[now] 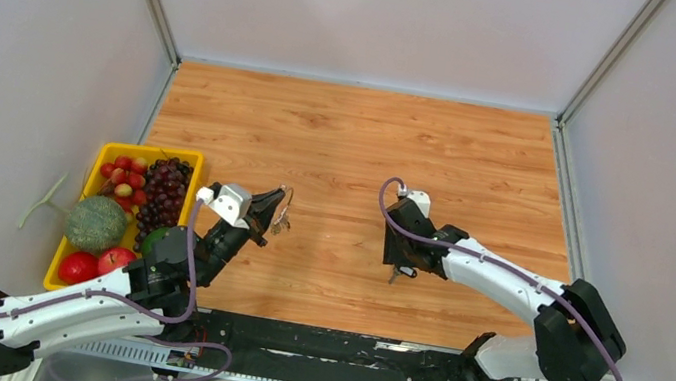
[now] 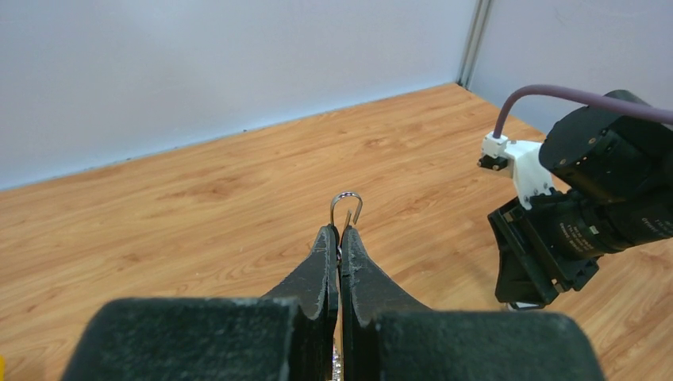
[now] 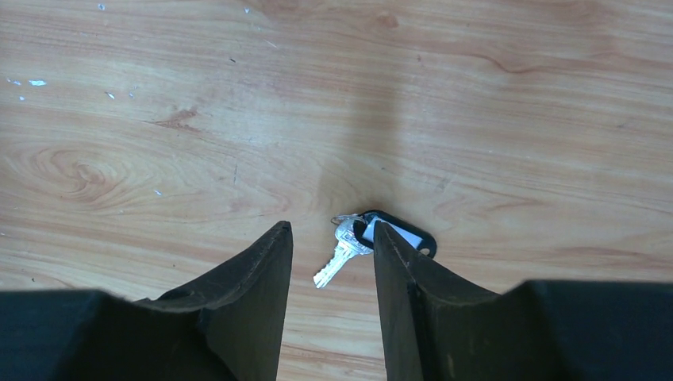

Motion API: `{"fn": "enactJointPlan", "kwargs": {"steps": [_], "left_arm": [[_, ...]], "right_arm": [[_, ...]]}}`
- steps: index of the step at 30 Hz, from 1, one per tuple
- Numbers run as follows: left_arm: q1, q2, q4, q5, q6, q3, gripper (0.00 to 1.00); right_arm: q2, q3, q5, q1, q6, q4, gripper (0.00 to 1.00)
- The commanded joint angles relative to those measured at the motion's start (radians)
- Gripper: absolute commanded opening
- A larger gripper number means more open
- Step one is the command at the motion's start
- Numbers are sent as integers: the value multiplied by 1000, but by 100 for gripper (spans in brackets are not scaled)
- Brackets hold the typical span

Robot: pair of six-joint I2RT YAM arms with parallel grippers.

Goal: Put the keys on the keyring

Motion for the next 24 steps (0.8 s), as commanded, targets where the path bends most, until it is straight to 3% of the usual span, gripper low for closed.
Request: {"fn": "enactJointPlan", "kwargs": {"steps": [1,24], "left_arm": [[2,0,25,12,-7,-2,0],[3,4,27,38,-7,-3,0]], "right_arm": [[48,0,-40,-3,62,73,45],[90,-16,-41,-3,162,70,44]]}}
